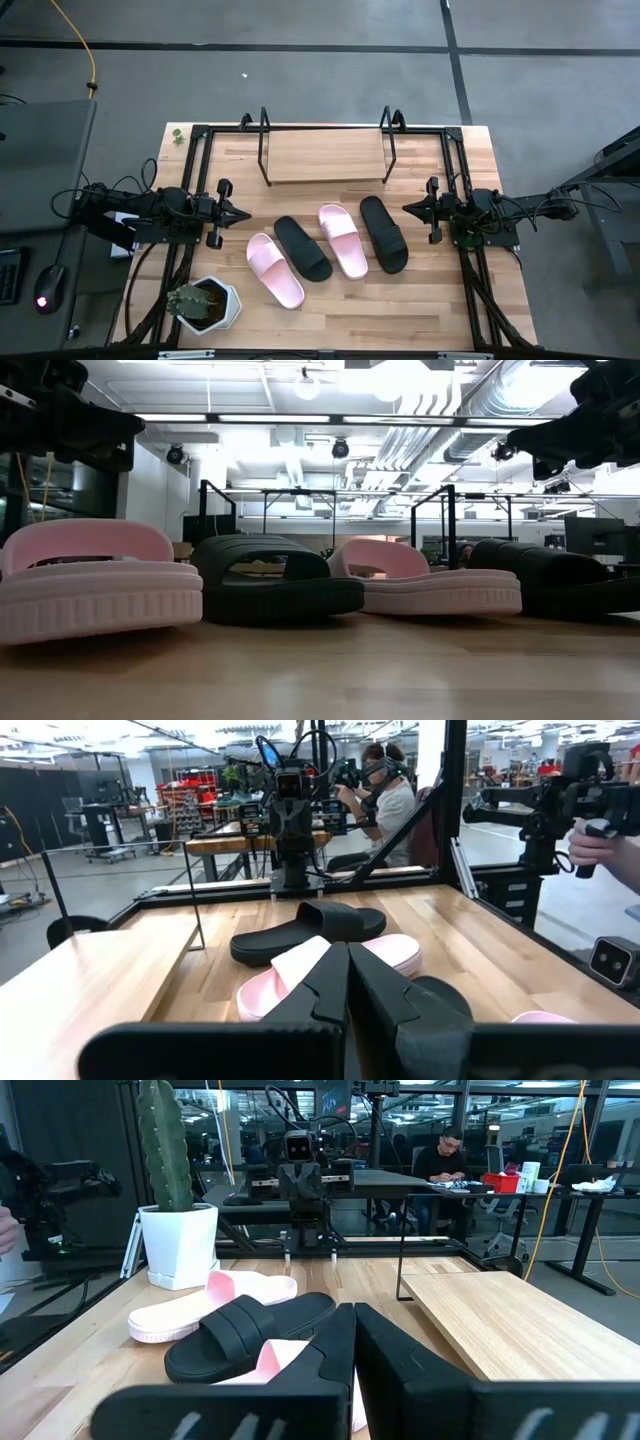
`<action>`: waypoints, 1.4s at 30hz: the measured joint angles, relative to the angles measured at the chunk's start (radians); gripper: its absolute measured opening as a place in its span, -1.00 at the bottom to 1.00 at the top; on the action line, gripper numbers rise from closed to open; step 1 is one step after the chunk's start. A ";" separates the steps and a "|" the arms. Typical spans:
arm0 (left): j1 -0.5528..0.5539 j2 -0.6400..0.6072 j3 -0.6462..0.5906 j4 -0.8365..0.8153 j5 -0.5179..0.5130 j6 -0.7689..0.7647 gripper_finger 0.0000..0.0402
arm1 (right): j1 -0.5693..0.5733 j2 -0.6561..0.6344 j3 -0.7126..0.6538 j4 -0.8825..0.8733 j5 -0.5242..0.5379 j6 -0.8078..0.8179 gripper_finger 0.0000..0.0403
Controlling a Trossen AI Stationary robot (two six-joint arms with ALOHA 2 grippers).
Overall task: Pick and place slides into the shelf
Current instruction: Put the right black slide on the shelf
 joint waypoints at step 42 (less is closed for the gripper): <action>0.000 0.000 0.013 0.101 -0.108 -0.288 -1.00 | 0.000 0.000 0.027 0.051 0.000 0.018 -1.00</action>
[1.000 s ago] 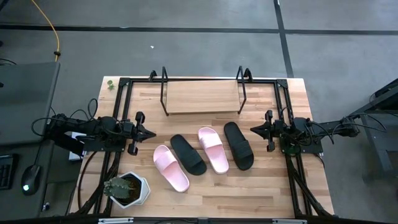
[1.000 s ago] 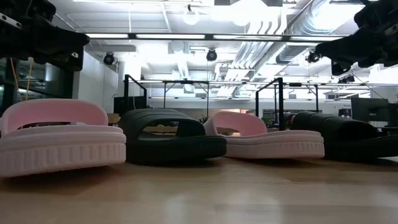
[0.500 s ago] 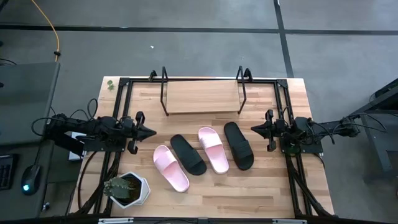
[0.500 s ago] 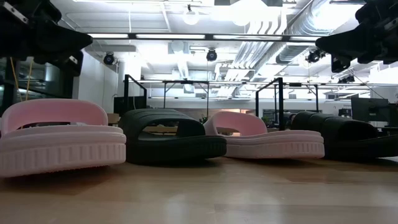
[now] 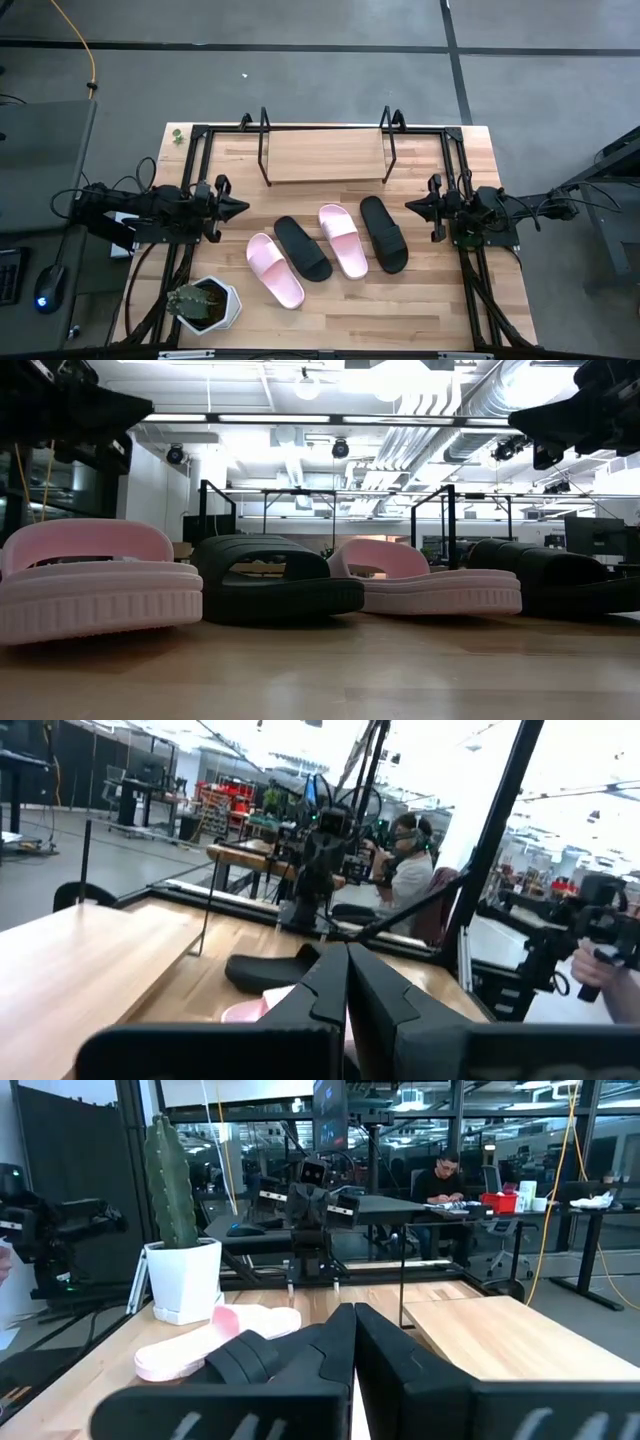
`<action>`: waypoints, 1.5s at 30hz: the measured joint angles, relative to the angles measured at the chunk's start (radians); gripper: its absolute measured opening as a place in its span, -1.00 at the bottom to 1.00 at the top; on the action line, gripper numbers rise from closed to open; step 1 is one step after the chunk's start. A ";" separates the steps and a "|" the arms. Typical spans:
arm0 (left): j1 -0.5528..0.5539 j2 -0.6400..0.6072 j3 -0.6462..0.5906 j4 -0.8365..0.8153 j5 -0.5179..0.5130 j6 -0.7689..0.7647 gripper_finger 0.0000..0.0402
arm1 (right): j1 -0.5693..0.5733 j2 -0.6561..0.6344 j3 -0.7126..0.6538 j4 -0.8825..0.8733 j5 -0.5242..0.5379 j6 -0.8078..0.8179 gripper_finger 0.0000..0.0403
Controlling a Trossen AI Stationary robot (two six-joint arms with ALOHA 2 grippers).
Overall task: Pick and place slides into the shelf
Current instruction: Put the right black slide on the shelf
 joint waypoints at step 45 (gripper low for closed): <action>0.000 0.492 0.908 -0.431 -0.059 0.174 -1.00 | 0.000 0.463 0.843 -0.419 -0.057 -0.064 -1.00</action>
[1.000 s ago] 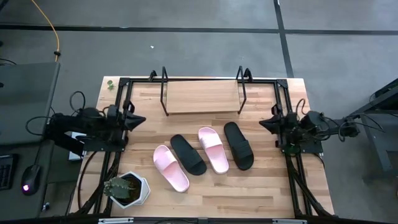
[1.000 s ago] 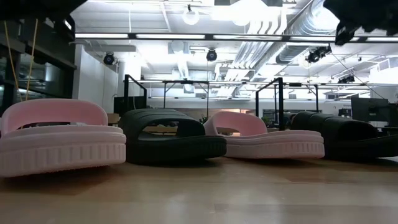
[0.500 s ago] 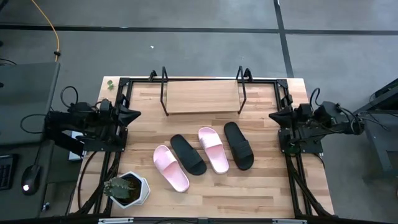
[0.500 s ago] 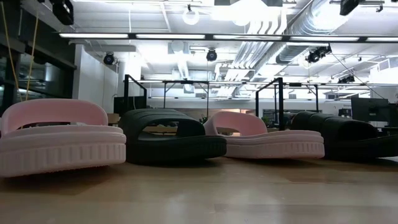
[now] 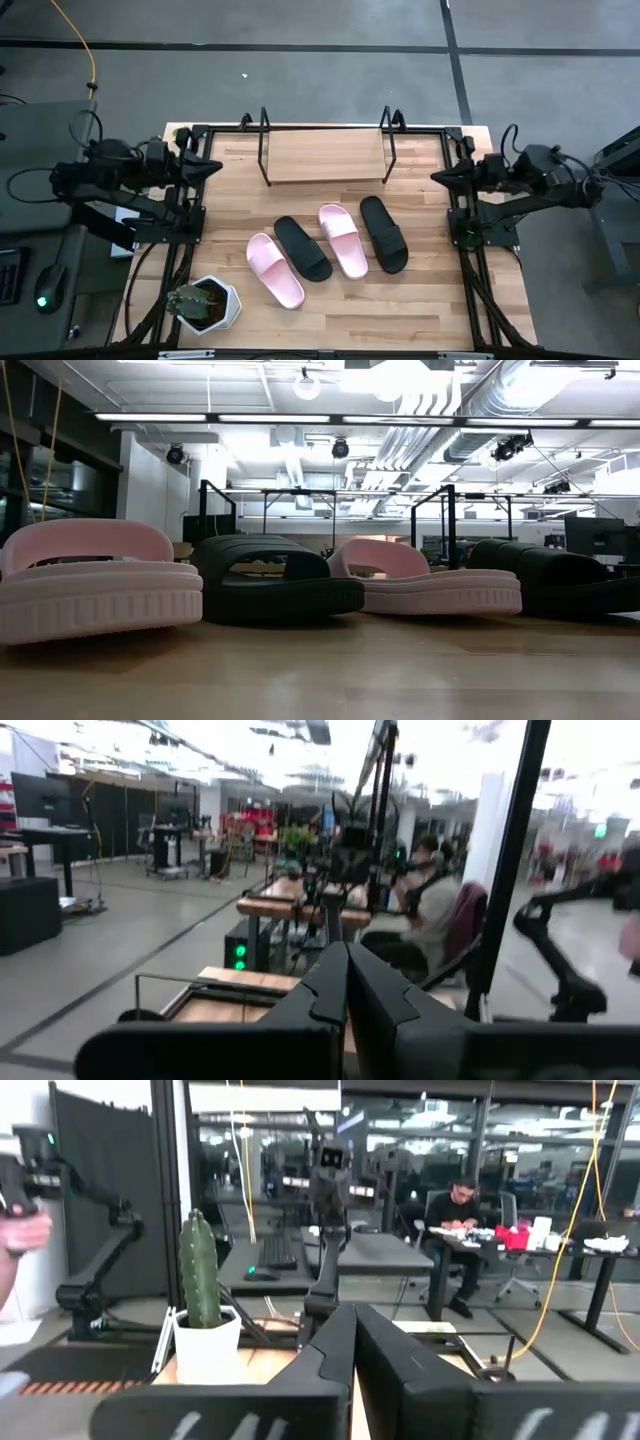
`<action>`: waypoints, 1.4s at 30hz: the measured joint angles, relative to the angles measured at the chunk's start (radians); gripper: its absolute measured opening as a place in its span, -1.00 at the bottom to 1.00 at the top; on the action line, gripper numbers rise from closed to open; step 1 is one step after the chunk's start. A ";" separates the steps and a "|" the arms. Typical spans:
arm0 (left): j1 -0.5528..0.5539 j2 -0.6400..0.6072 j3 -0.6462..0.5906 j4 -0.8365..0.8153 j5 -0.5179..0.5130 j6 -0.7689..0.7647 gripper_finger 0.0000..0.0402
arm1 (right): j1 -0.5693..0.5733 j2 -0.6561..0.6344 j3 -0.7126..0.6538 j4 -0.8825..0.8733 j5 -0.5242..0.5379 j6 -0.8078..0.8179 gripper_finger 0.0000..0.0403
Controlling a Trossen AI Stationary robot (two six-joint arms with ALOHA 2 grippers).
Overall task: Pick and place slides into the shelf
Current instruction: Put the right black slide on the shelf
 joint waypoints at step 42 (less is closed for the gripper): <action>0.000 0.360 0.463 -0.144 -0.002 0.107 -1.00 | 0.000 0.395 0.709 -0.326 -0.077 -0.250 -1.00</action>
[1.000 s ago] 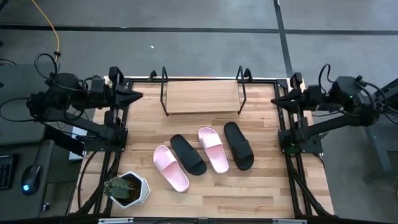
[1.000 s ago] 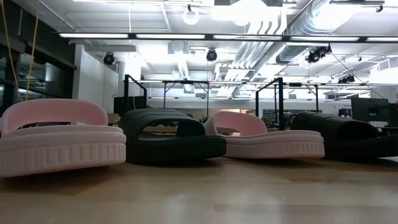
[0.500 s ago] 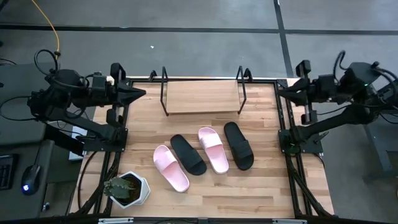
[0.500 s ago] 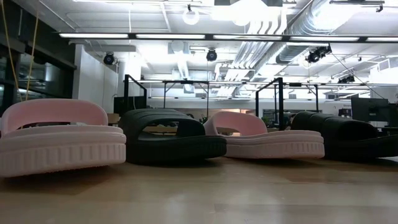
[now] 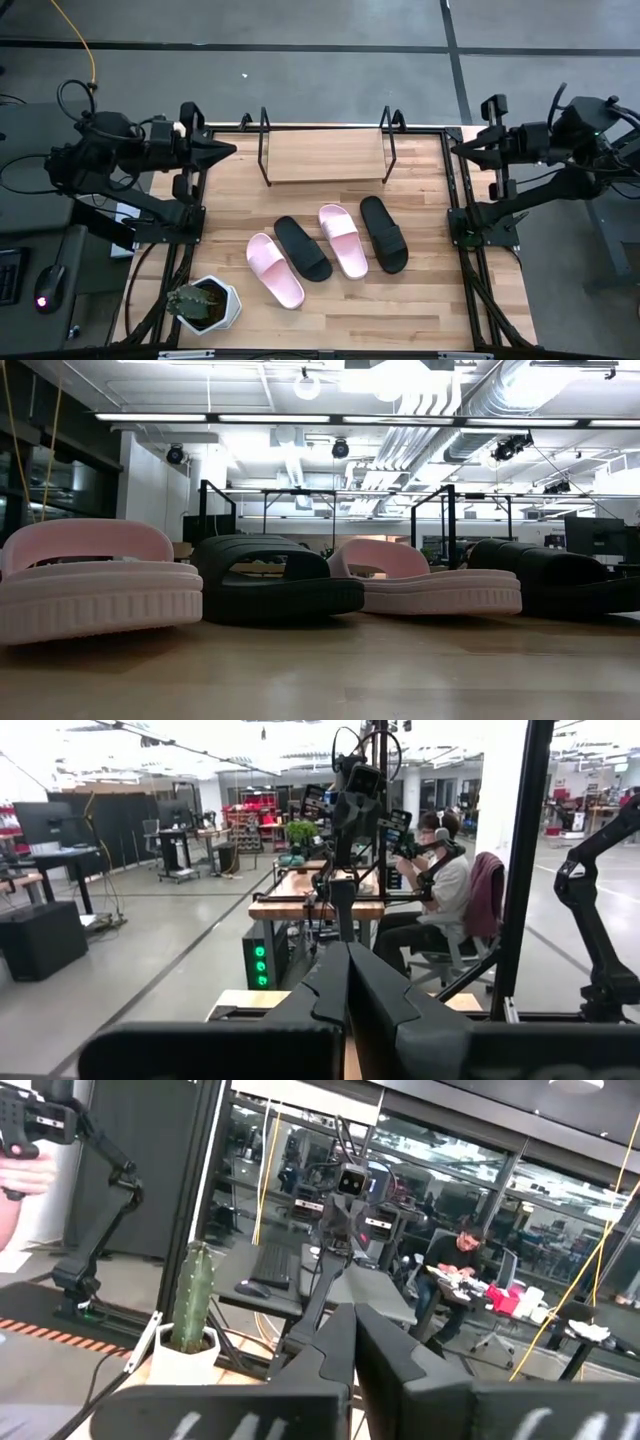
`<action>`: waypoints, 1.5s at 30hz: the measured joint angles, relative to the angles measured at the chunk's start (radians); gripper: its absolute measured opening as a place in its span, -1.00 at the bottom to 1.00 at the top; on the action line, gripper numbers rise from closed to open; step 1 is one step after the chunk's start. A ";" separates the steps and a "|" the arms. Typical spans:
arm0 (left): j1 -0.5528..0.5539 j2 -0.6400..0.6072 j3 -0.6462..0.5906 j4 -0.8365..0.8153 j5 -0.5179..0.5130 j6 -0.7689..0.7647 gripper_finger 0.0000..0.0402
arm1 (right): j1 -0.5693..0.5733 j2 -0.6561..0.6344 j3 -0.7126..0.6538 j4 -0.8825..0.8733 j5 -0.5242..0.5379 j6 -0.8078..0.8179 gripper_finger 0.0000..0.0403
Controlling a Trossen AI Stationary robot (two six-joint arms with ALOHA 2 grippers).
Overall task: Pick and place slides into the shelf
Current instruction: Put the right black slide on the shelf
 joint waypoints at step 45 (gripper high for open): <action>0.000 0.031 -0.001 -0.305 -0.010 -0.218 -1.00 | 0.131 0.189 -0.002 -0.295 0.205 -0.044 -1.00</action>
